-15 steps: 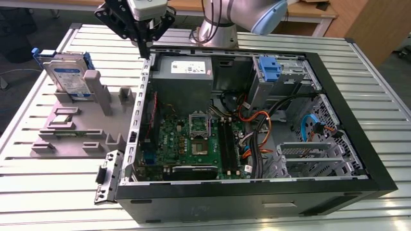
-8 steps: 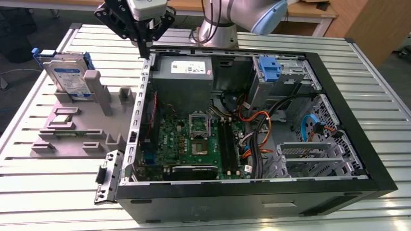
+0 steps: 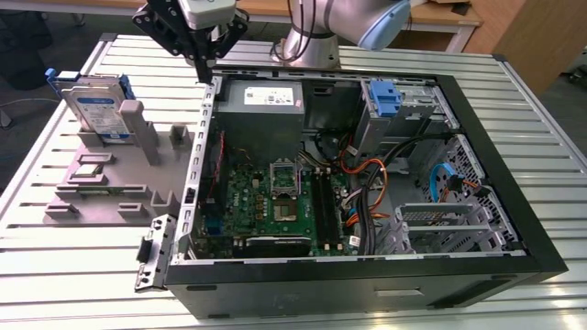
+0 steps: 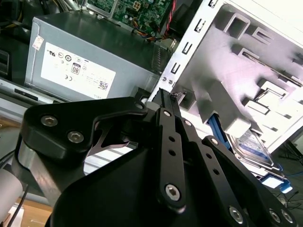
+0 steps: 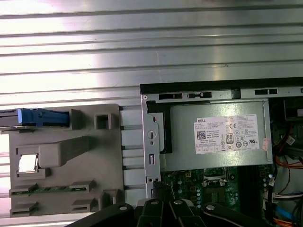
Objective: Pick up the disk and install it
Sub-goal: 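Reach for the disk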
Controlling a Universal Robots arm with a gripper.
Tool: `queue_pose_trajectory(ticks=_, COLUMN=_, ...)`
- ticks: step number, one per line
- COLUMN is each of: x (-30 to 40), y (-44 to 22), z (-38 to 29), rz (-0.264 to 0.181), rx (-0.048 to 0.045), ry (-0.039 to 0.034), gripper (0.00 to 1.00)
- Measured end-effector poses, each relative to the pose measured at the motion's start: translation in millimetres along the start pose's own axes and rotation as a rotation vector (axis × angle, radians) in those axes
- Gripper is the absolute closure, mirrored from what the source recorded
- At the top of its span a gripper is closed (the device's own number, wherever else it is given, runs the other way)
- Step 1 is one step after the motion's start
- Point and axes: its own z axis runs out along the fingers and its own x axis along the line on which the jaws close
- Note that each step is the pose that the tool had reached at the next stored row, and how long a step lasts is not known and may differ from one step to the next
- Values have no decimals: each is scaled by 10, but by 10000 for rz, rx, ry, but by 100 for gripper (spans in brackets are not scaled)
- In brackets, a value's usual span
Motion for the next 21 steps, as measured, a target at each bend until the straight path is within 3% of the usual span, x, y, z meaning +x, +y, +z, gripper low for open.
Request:
queue_pose_trajectory(ticks=17, x=437, y=-33, z=-9, rz=-1, rx=-2, ry=-15, gripper=89)
queue_pose_trajectory(ticks=21, x=462, y=-35, z=-10, rz=-2, rx=-2, ry=-16, gripper=89)
